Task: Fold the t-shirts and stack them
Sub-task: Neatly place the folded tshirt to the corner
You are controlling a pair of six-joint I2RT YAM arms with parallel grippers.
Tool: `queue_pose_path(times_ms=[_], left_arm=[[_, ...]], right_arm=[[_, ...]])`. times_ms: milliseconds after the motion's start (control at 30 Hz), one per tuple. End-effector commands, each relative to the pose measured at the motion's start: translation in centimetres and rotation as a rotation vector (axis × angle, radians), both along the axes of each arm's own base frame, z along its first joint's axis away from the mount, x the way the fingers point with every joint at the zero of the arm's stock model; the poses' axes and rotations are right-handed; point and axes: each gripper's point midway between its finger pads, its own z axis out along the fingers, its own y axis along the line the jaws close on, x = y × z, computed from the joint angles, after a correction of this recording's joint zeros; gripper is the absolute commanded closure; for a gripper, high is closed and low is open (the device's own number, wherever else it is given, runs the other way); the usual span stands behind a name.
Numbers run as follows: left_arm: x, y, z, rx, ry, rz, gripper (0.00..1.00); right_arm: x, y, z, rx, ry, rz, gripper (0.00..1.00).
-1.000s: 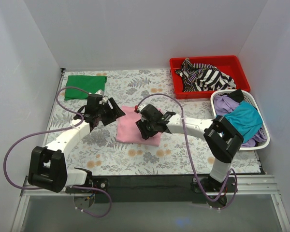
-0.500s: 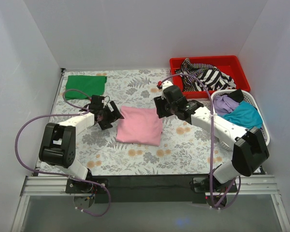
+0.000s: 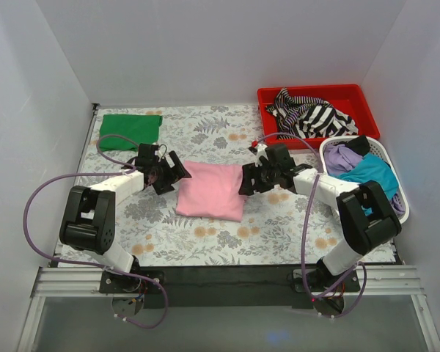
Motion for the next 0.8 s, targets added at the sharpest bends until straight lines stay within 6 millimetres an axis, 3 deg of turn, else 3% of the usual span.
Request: queue_pose_path(times_ms=[0,300,400,500,633,767], left_arm=[[-0.1,-0.1,0.1,-0.001,-0.013,-0.023,0.13],[-0.3,0.1,-0.3,0.013,-0.001,-0.024,0.12],[-0.2,0.1,-0.4,0.013,0.004,-0.022,0.12],[-0.2,0.0,-0.6,0.006,0.012,-0.025,0.12],[-0.3,-0.1,-0.9,0.003,0.021,-0.026,0.12],[-0.5,0.0,-1.1,0.004,0.028,-0.025,0.12]], right_arm=[[-0.2,2.2,0.0,0.122,0.007,0.066,0.28],[-1.1,2.7,-2.4,0.16,0.091,0.062,0.28],[-1.7,3.1,-2.6,0.188,0.118,0.08,0.34],[-1.9,3.4,-2.6,0.208,0.133,0.094,0.47],[-2.4,4.3,-2.2,0.268,0.16,0.116,0.8],[-2.2,4.4,-2.0,0.277,0.154,0.11,0.75]])
